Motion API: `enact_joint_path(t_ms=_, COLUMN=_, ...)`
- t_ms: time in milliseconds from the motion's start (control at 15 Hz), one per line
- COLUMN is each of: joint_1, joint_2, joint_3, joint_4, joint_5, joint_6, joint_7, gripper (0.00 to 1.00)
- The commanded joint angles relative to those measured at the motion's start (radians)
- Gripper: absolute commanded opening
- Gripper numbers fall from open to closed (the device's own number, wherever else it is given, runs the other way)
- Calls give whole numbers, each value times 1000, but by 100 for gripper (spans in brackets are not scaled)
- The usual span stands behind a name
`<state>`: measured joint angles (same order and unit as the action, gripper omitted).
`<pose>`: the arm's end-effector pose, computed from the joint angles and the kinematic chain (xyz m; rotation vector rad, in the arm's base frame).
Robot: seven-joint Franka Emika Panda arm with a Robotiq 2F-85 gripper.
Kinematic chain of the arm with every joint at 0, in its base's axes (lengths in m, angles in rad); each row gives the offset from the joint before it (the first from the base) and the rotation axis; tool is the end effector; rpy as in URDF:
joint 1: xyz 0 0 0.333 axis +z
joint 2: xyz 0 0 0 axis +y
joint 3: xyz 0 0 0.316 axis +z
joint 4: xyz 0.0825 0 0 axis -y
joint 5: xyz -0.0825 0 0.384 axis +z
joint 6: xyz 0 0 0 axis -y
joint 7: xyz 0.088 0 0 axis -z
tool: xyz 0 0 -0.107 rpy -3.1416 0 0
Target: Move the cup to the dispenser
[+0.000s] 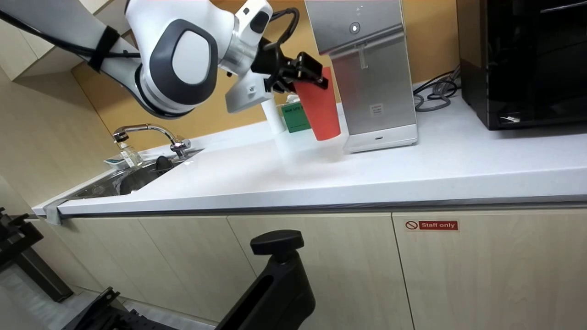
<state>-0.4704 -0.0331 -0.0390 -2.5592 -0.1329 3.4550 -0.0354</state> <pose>0.4428 -0.2297 0.3915 2.5651 -0.4241 1.2439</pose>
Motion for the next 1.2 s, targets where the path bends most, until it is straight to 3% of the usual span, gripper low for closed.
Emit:
enact_joint_path(t_ms=0, joint_1=86, joint_2=-1, joint_3=-78, joint_4=-1, joint_5=27, joint_6=-2, joint_7=-23, gripper=48)
enact_joint_path(t_ms=67, joint_1=91, joint_2=0, joint_3=-90, joint_4=15, joint_5=27, joint_6=-3, joint_7=-32, gripper=48)
enact_joint_path(t_ms=133, joint_1=42, joint_2=7, joint_3=-48, joint_4=28, joint_5=-15, joint_6=0, joint_7=9, gripper=48)
enact_joint_path(t_ms=667, joint_1=40, joint_2=66, joint_3=-81, joint_4=126, joint_5=-42, joint_6=0, joint_7=43, gripper=48)
enact_joint_path(t_ms=1133, joint_1=-1, joint_2=142, joint_3=-59, joint_4=180, joint_5=-63, joint_6=0, joint_7=85, gripper=48)
